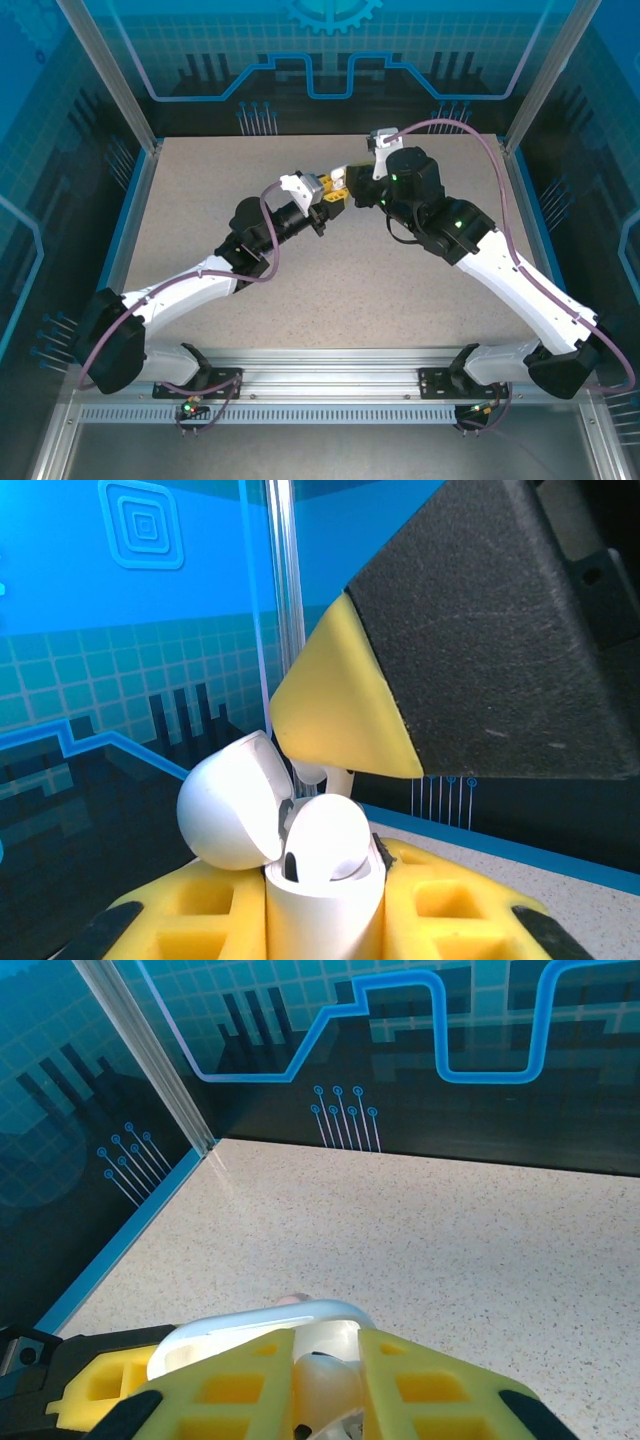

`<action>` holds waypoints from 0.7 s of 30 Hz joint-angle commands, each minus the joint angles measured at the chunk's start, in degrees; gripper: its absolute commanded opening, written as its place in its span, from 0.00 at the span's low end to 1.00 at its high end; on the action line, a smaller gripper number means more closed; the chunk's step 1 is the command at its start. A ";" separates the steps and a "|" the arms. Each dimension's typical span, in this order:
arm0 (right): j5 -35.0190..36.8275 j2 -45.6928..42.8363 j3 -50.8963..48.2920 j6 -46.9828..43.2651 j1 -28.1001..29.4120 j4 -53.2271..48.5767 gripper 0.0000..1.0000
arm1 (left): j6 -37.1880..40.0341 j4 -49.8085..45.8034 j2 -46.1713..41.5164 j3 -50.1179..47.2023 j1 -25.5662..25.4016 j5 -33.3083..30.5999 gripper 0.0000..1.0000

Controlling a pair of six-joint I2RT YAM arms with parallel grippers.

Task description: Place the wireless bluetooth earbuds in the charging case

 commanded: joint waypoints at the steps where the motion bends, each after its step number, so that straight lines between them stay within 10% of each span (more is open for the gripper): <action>1: -0.04 0.52 1.20 -0.96 1.63 -1.76 0.20 | 0.42 3.17 -0.70 1.48 -0.43 0.23 0.00; 21: 0.29 -0.62 2.25 -0.74 -2.17 -0.62 0.20 | -0.13 3.14 -0.52 0.09 -0.37 0.06 0.00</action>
